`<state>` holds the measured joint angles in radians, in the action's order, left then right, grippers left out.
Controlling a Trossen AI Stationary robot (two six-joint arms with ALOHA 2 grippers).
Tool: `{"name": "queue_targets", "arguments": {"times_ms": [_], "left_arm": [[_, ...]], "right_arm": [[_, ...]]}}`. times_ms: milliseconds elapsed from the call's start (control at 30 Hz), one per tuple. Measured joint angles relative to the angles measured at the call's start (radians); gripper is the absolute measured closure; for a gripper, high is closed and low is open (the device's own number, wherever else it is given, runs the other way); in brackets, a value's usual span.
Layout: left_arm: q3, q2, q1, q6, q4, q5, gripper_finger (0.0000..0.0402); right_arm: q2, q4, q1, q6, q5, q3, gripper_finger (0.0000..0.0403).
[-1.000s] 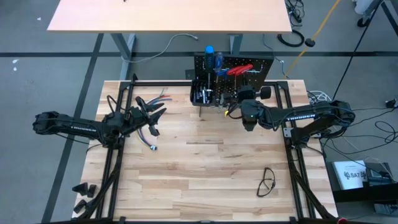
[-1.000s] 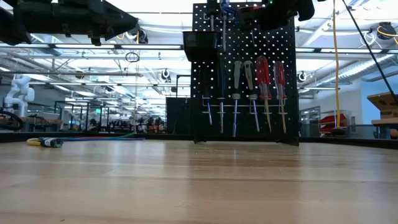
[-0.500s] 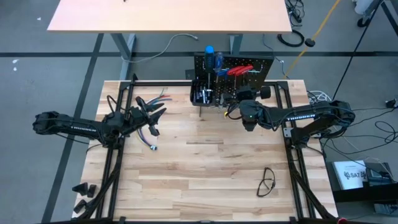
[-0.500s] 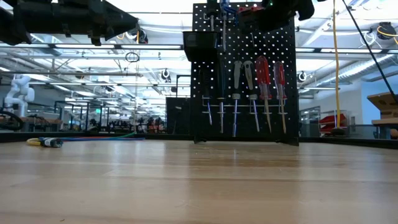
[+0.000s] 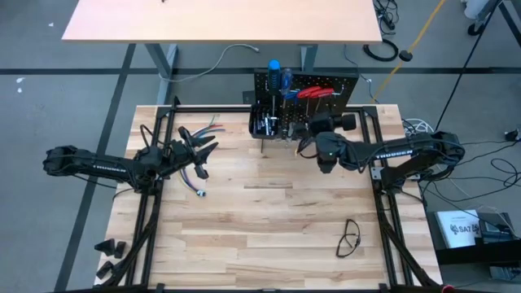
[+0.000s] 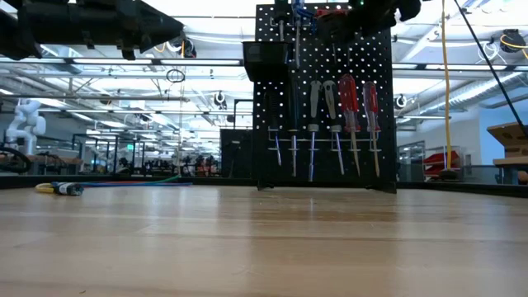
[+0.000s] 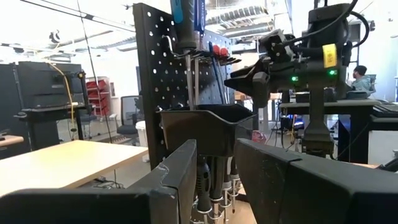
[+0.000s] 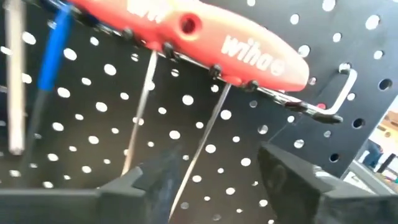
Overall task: Hang tools onto peg board
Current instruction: Hang the black safety goggles on the peg board
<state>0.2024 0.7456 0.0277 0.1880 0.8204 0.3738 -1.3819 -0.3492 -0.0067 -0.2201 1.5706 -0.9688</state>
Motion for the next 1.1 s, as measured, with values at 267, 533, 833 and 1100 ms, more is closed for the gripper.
{"name": "queue_targets", "arguments": {"times_ms": [267,533,833,1100], "left_arm": [[0.000,0.000,0.000,0.000,0.000,-0.003,0.0283],[0.000,0.000,0.000,-0.024,0.001,-0.026,0.0283],[0.014,0.000,0.000,-0.002,0.009,-0.253,0.0283],[0.027,0.000,0.000,0.002,0.009,-0.452,0.0283]], "right_arm": [[0.000,-0.098,0.052,-0.098,0.001,0.000,0.0143],[0.000,-0.106,0.172,-0.127,0.001,0.000,0.0136],[0.000,-0.072,0.403,0.058,-0.161,0.000,0.0135],[0.000,0.188,0.506,0.478,-0.776,0.000,0.0135]]}}
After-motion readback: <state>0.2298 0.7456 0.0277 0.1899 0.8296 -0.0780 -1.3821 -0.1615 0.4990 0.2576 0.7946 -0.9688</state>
